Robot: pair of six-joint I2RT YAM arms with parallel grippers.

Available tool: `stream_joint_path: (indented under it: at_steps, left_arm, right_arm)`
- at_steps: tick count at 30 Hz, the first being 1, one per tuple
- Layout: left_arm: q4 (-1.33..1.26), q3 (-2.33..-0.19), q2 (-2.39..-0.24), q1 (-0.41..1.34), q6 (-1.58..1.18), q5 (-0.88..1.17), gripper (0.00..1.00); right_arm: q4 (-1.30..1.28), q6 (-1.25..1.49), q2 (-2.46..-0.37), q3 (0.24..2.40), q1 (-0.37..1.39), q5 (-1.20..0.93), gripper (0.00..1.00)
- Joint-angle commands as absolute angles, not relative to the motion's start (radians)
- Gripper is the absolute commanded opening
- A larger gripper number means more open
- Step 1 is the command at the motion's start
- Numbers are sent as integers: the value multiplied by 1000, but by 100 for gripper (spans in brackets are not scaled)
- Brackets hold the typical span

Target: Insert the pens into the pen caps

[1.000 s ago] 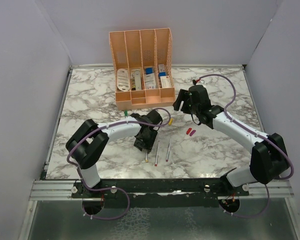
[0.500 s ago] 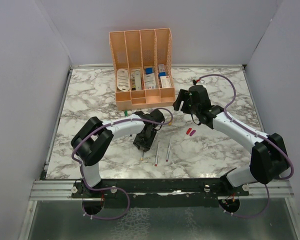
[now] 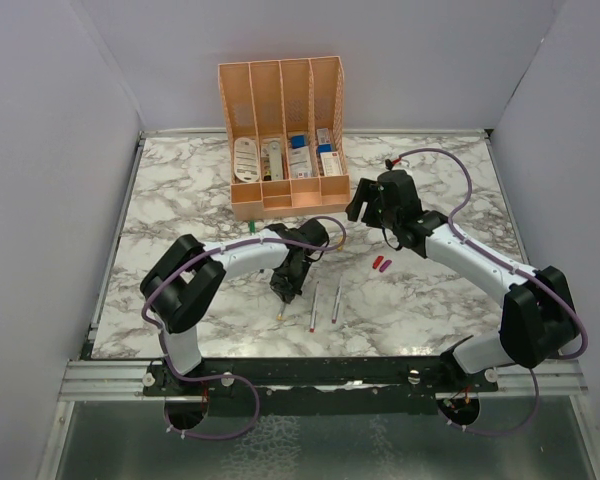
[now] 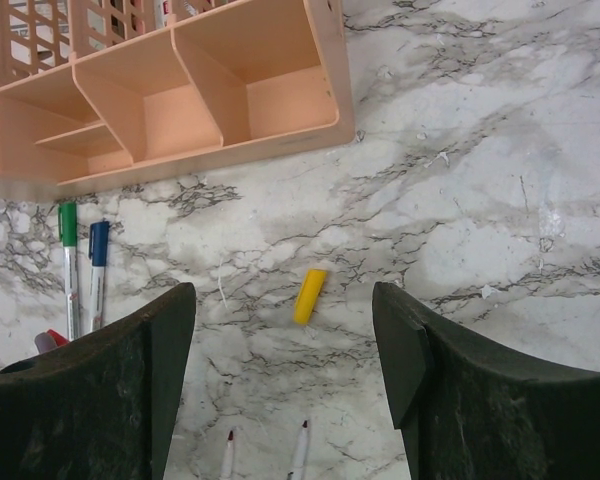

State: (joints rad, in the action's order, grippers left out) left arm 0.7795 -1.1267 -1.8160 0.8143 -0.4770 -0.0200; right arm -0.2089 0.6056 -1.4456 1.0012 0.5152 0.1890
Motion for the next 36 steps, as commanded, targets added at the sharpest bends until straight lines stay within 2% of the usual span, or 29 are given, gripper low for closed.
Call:
stream_joint_path:
  at_steps: [1, 8, 13, 16, 19, 21, 27, 32, 36]
  left_arm:
    - [768, -1028, -1935, 801, -428, -128, 0]
    - [746, -1031, -1902, 801, -414, -124, 0]
    - [742, -1063, -1857, 800, -424, -150, 0]
    - [731, -1077, -1815, 797, -433, -146, 0]
    - [726, -1095, -1765, 792, -444, -142, 0]
    - [727, -1111, -1724, 788, -448, -153, 0]
    - [727, -1154, -1585, 776, -474, -203, 0]
    - [724, -1176, -1480, 772, -480, -250, 0]
    - [716, -1168, -1423, 765, -477, -293, 0]
  right_arm:
    - [-189, 617, -1447, 995, 517, 166, 70]
    - [-271, 585, -1514, 1040, 517, 184, 68]
    - [-317, 586, -1575, 1062, 519, 185, 63]
    - [-320, 592, -1602, 1070, 525, 183, 58]
    - [-320, 591, -1626, 1086, 533, 180, 46]
    - [-314, 586, -1644, 1097, 539, 172, 43]
    - [-306, 578, -1710, 1130, 569, 158, 42]
    - [-313, 590, -1766, 1147, 584, 152, 46]
    - [-334, 602, -1806, 1167, 591, 154, 46]
